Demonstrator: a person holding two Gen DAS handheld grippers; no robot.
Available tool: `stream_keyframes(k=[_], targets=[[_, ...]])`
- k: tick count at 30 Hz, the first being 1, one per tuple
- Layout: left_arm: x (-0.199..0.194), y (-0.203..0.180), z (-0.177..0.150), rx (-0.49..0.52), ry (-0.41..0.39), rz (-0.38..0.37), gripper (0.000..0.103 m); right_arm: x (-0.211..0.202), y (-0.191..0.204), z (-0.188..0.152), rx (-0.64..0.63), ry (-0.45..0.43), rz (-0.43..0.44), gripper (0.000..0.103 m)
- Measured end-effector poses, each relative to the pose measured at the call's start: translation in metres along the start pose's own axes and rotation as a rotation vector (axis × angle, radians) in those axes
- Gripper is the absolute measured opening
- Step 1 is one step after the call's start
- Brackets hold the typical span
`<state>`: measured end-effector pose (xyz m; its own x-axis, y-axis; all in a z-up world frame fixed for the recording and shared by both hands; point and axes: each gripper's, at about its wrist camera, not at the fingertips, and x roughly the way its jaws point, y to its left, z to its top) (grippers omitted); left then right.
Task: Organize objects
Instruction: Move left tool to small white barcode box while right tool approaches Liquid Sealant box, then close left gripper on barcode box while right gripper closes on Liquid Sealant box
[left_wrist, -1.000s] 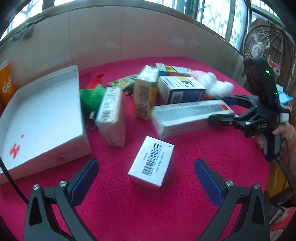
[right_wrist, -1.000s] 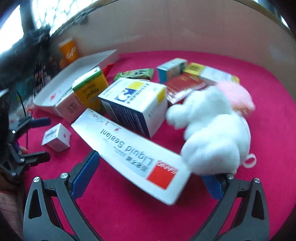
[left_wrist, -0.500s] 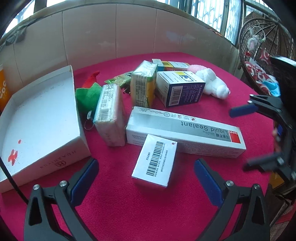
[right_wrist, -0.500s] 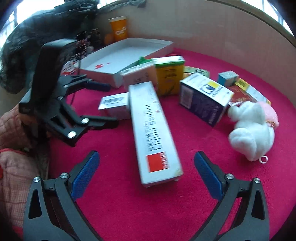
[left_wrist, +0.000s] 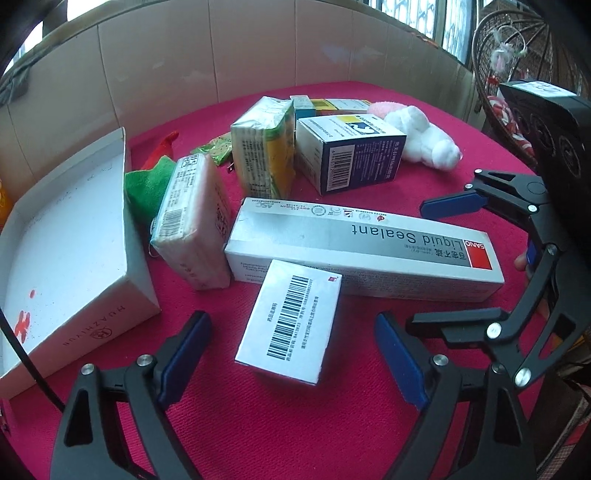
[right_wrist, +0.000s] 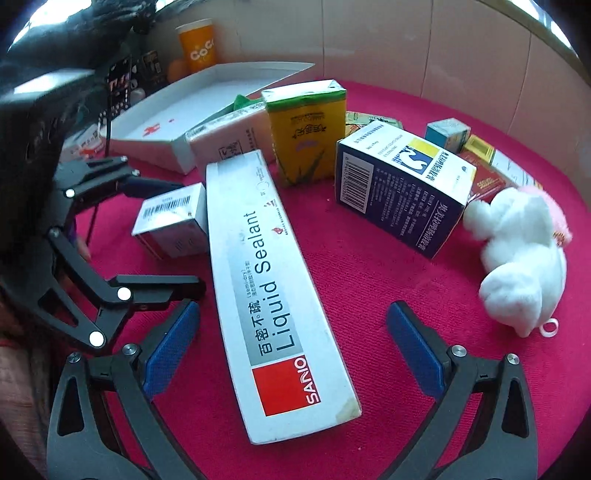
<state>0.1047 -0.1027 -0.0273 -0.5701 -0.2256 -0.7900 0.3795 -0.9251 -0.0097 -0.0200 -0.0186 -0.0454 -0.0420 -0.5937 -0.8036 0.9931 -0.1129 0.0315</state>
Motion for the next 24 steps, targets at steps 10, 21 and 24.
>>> stream_keyframes(k=[10, 21, 24], targets=[[-0.0023, 0.0021, -0.0036, -0.005, 0.002, -0.003, 0.090, 0.0028, 0.0063, -0.0011, -0.016, -0.002, -0.053, 0.099], [-0.0063, 0.0053, -0.0038, -0.010, -0.024, 0.017, 0.061, -0.0055, 0.0062, -0.0028, 0.010, -0.050, -0.081, 0.063], [-0.0075, 0.0011, -0.0035, 0.013, -0.034, 0.016, 0.040, -0.0067, 0.0092, -0.0040, -0.007, -0.056, -0.072, 0.057]])
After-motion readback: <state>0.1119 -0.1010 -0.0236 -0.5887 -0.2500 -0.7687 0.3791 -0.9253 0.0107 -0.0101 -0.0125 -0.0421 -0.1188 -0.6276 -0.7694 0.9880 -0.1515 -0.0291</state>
